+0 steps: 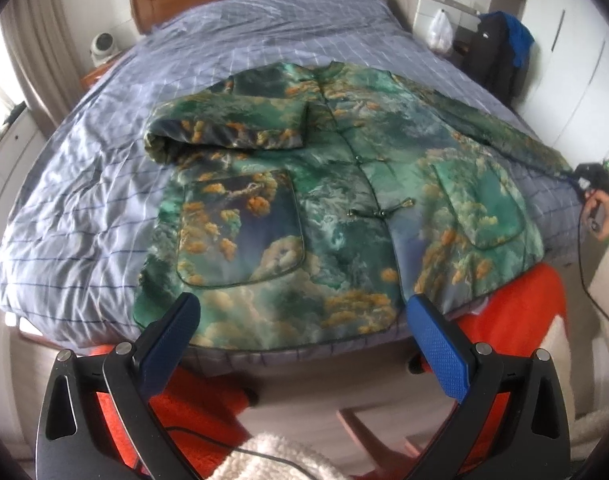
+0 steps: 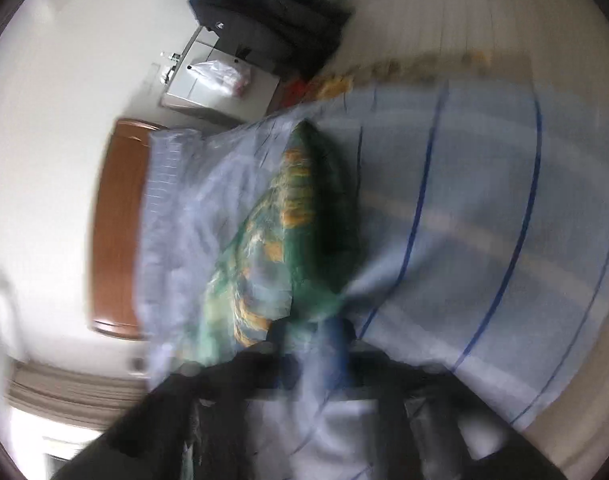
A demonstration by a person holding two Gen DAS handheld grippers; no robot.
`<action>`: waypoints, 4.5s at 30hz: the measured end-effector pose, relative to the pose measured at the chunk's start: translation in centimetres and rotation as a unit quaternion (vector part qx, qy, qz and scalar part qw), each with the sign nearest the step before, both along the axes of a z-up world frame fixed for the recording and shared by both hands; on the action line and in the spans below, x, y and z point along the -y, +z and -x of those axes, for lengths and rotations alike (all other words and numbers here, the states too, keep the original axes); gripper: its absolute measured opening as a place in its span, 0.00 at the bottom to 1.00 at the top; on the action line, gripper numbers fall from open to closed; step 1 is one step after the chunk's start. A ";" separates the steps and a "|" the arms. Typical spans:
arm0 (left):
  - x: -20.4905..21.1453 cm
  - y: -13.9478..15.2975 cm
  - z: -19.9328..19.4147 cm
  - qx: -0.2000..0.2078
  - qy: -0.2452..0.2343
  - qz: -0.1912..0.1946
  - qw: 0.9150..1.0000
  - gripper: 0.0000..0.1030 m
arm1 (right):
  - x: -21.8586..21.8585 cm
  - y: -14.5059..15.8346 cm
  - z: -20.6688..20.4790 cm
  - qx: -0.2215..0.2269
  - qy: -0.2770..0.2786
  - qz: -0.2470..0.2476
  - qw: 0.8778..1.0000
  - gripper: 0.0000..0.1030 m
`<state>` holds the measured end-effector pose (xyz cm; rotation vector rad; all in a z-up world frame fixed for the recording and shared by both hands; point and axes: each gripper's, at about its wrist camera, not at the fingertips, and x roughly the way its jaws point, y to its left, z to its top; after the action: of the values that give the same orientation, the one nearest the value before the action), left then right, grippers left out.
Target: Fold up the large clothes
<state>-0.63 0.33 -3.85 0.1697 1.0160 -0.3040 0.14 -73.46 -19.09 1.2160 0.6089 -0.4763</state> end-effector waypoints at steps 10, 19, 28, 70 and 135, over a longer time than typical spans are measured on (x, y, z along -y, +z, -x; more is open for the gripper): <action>0.3 -2.1 -1.0 -0.034 -0.016 -0.024 0.999 0.99 | -1.0 -1.9 -0.6 -0.081 0.012 0.079 0.993 0.09; -0.5 3.4 -10.2 0.111 -0.040 -0.082 0.990 1.00 | -3.0 2.4 6.0 -0.045 -0.009 0.122 0.991 0.80; 7.7 -8.7 -19.4 0.077 -0.171 -0.251 0.950 1.00 | -11.2 3.2 11.7 -0.004 0.042 0.121 0.992 0.80; -41.9 -13.5 -21.7 -0.021 0.499 0.149 0.853 0.06 | -37.3 8.5 3.8 0.053 0.319 0.243 0.914 0.80; -20.1 -7.4 -4.4 -0.021 0.108 0.121 0.987 0.83 | -27.3 2.4 2.0 -0.049 0.400 0.121 0.907 0.68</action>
<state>3.81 20.45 -11.24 -0.1663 1.0210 -0.2319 -1.89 -46.11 -16.71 0.6202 1.0338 0.0892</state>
